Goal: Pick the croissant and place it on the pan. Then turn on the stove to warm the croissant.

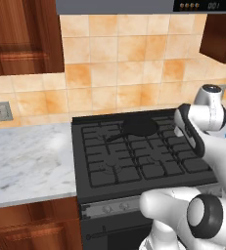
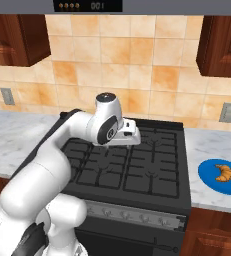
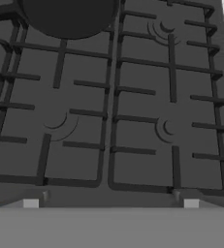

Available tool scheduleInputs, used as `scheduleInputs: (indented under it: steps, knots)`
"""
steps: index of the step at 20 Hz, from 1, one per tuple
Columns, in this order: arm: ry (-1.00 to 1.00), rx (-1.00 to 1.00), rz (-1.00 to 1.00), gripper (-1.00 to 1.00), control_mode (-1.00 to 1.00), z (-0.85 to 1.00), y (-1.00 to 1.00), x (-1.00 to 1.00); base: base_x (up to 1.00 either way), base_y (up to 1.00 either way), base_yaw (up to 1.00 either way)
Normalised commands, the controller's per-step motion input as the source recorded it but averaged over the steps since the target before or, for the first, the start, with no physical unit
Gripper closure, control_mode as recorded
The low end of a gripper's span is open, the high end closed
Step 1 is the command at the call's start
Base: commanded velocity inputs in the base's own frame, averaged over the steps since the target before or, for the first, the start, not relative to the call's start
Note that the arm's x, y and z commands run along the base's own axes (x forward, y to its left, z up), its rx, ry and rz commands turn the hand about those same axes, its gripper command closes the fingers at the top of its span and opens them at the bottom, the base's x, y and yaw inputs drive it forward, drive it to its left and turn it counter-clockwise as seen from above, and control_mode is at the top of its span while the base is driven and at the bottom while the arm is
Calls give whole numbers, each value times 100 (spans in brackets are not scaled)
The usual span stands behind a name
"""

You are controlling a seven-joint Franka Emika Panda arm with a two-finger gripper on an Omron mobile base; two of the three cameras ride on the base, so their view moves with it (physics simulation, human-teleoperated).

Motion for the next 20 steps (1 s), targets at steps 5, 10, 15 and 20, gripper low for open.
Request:
scheduleInputs:
  steps: [5,10,15,20]
  knots:
    - [-2,2,-11,-100,-100,2,-57,-1,0,0,0]
    - [0,6,-19,-100,-100,5,-65,-8,0,0,0]
    - [0,1,-14,-100,-100,0,-57,-6,0,0,0]
    - [-5,0,-5,-100,-100,0,-57,-6,0,0,0]
